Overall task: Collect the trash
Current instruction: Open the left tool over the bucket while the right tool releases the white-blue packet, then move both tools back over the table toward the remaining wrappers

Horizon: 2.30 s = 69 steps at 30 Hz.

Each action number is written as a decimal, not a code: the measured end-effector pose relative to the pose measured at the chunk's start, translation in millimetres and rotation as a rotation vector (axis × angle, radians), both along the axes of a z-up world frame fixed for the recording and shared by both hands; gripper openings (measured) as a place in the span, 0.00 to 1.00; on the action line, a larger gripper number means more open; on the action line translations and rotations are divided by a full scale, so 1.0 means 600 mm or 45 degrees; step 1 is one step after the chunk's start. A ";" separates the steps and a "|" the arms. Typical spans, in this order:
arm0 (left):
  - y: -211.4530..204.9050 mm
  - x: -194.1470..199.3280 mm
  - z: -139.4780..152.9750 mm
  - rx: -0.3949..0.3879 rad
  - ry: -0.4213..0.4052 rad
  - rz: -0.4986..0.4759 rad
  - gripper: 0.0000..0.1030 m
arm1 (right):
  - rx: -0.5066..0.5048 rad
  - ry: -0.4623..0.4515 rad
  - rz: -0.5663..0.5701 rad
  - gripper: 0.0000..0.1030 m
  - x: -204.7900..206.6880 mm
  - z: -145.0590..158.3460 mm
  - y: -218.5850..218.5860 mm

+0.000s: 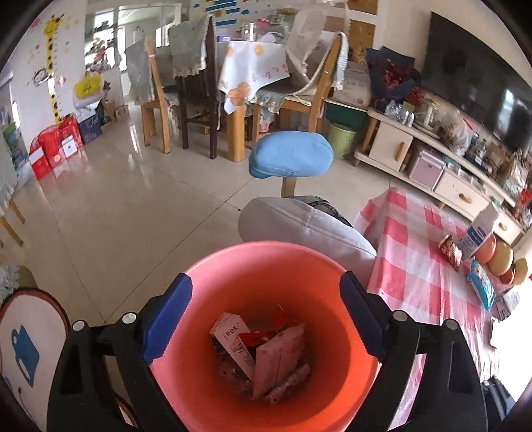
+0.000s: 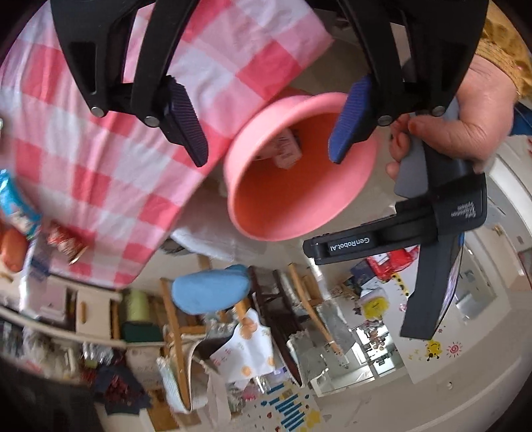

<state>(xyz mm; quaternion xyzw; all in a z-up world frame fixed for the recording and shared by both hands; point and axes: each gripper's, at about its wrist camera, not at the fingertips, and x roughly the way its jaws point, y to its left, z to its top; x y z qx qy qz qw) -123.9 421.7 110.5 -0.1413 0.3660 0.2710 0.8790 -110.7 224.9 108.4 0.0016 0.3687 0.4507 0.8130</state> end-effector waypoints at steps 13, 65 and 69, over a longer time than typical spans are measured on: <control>-0.135 0.033 0.048 0.199 0.003 -0.217 0.87 | -0.054 -0.130 -0.228 0.83 0.009 0.010 -0.124; -0.522 0.167 0.035 0.409 0.123 -0.798 0.92 | -0.109 -0.038 -0.777 0.91 0.119 -0.039 -0.543; -0.498 0.199 0.026 0.260 0.103 -0.792 0.92 | -0.123 -0.031 -0.805 0.91 0.136 -0.042 -0.573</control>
